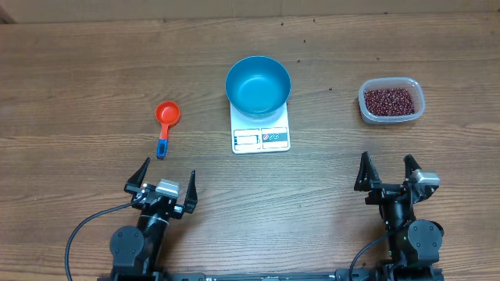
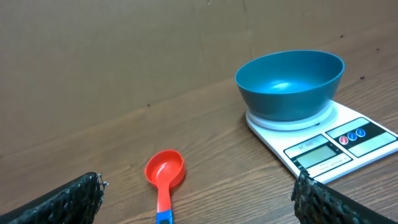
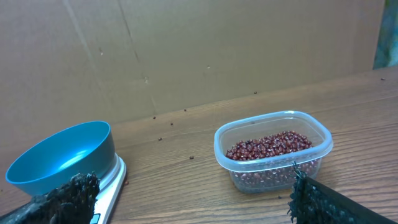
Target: Scoop item into bowl and weigh 150g on scale
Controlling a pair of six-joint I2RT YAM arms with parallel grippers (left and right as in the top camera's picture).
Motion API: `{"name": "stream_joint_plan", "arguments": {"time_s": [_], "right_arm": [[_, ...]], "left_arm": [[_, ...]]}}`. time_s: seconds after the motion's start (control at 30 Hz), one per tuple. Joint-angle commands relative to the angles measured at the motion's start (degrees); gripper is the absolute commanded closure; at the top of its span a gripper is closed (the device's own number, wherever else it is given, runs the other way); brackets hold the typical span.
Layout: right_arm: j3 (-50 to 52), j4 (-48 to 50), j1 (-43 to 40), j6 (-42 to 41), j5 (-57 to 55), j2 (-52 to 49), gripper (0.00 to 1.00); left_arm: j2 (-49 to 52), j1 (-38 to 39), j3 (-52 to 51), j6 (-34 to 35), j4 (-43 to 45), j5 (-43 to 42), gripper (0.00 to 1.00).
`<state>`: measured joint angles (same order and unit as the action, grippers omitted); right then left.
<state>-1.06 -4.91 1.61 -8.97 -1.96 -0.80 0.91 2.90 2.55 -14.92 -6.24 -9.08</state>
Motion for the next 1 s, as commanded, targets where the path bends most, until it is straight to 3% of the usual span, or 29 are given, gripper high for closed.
{"name": "stream_joint_plan", "arguments": {"time_s": [0.0, 0.53, 0.97], "right_arm": [[0.6, 0.4, 0.3, 0.1, -0.8, 0.6, 0.0], [0.6, 0.4, 0.3, 0.1, -0.8, 0.6, 0.0], [0.6, 0.4, 0.3, 0.1, -0.8, 0.6, 0.0]], "left_arm": [[-0.5, -0.3, 3.5, 0.8, -1.0, 0.7, 0.0], [2.6, -0.3, 9.8, 5.4, -4.3, -1.1, 0.0], [20.1, -0.3, 22.1, 6.4, -8.5, -3.6, 0.0]]}}
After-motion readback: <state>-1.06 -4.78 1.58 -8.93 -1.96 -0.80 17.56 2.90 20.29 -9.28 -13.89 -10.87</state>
